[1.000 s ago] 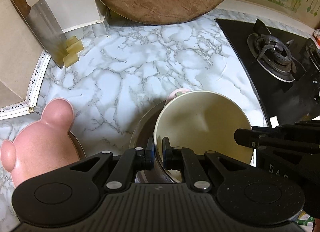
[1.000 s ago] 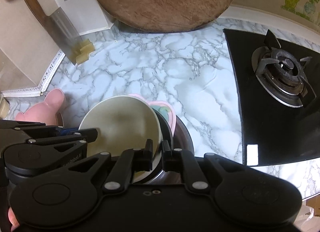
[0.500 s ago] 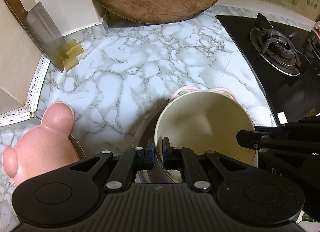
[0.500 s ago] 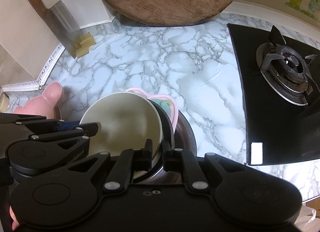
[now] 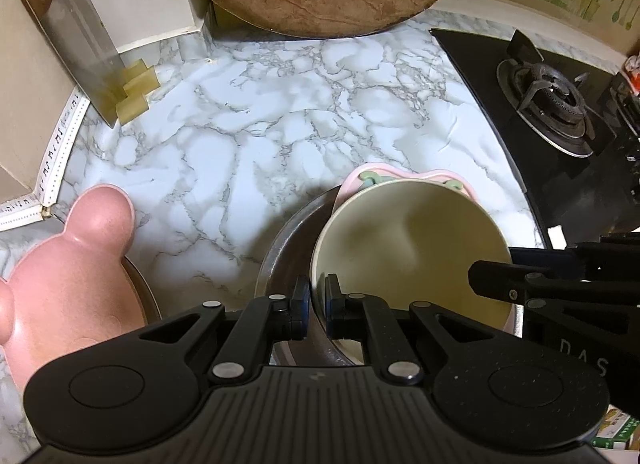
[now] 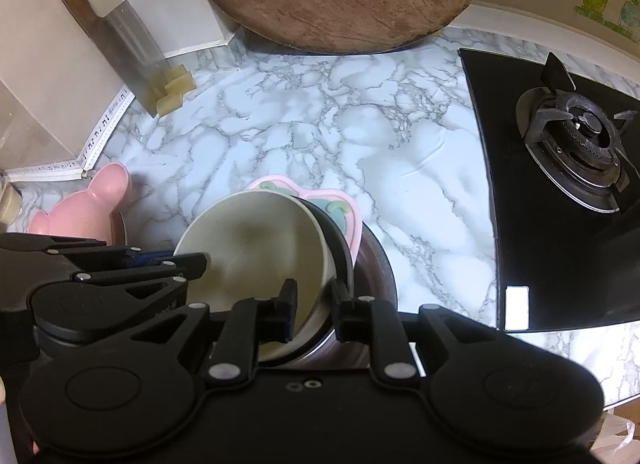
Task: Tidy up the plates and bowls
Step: 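Lower the cream bowl into the pink pot and open both grippers, then move both grippers to the steel bowl rim and close them on it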
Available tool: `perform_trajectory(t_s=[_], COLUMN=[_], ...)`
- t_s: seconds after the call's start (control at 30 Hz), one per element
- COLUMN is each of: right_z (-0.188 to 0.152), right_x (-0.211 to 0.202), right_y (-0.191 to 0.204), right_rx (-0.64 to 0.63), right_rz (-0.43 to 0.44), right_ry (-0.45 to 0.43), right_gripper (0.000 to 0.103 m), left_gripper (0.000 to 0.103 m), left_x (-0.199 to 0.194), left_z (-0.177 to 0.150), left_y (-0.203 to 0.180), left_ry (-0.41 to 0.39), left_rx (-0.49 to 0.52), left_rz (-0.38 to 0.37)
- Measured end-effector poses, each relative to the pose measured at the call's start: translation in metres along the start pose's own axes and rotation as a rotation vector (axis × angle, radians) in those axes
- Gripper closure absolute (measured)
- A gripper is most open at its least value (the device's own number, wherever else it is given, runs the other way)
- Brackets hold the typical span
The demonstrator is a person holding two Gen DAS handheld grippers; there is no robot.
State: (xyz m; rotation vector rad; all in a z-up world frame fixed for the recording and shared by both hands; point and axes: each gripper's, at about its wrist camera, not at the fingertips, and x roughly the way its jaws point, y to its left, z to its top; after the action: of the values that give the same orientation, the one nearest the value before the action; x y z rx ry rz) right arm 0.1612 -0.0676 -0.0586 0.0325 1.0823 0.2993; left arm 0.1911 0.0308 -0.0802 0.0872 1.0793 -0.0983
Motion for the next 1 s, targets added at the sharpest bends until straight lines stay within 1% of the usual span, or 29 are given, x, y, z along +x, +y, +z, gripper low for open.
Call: perform_trajectory(t_s=[0.03, 0.1, 0.13, 0.33, 0.4, 0.6, 0.63, 0.7, 0.73, 0.77, 0.8, 0.83, 0.87, 0.9, 1.0], right_z=[0.0, -0.001, -0.001, -0.002, -0.002, -0.005, -0.006, -0.008, -0.009, -0.01, -0.011, -0.012, -0.013, -0.015, -0.018], right_x=[-0.001, -0.003, -0.004, -0.009, -0.012, -0.024, -0.027, -0.032, -0.035, -0.038, -0.041, -0.045, -0.048, -0.051, -0.059], right_y=[0.0, 0.002, 0.002, 0.001, 0.001, 0.001, 0.002, 0.003, 0.003, 0.003, 0.003, 0.004, 0.004, 0.005, 0.004], right_rx=[-0.004, -0.015, -0.016, -0.016, -0.018, -0.023, -0.026, -0.037, -0.039, -0.038, -0.041, -0.045, -0.053, -0.058, -0.056], right_rz=[0.001, 0.002, 0.004, 0.013, 0.015, 0.029, 0.032, 0.04, 0.049, 0.066, 0.07, 0.061, 0.058, 0.059, 0.074], right_ry=[-0.004, -0.012, -0.014, -0.028, -0.038, -0.069, -0.076, -0.094, -0.102, -0.11, -0.118, -0.131, -0.147, -0.158, -0.177], right_gripper=[0.08, 0.071, 0.069, 0.063, 0.059, 0.054, 0.053, 0.046, 0.045, 0.042, 0.039, 0.038, 0.035, 0.032, 0.026], left_gripper=[0.095, 0.095, 0.095, 0.094, 0.093, 0.085, 0.083, 0.075, 0.068, 0.057, 0.051, 0.042, 0.039, 0.039, 0.039], left_x=[0.0, -0.002, -0.003, -0.012, -0.015, -0.029, -0.032, -0.039, -0.042, -0.046, -0.05, -0.054, -0.057, -0.061, -0.07], left_z=[0.0, -0.001, -0.001, -0.004, -0.005, -0.01, -0.011, -0.013, -0.015, -0.016, -0.018, -0.02, -0.021, -0.022, -0.025], left_y=[0.001, 0.003, 0.003, 0.003, 0.005, 0.01, 0.011, 0.012, 0.012, 0.014, 0.016, 0.017, 0.019, 0.019, 0.021], left_ry=[-0.001, -0.004, -0.007, -0.035, -0.044, -0.089, -0.1, -0.127, -0.141, -0.155, -0.173, -0.191, -0.205, -0.218, -0.242], left_rx=[-0.003, -0.011, -0.008, 0.008, 0.006, 0.01, 0.011, 0.017, 0.019, 0.018, 0.012, 0.004, -0.001, -0.001, 0.001], left_rz=[-0.006, -0.018, -0.019, -0.023, -0.028, -0.032, -0.035, -0.036, -0.038, -0.045, -0.053, -0.06, -0.061, -0.062, -0.066])
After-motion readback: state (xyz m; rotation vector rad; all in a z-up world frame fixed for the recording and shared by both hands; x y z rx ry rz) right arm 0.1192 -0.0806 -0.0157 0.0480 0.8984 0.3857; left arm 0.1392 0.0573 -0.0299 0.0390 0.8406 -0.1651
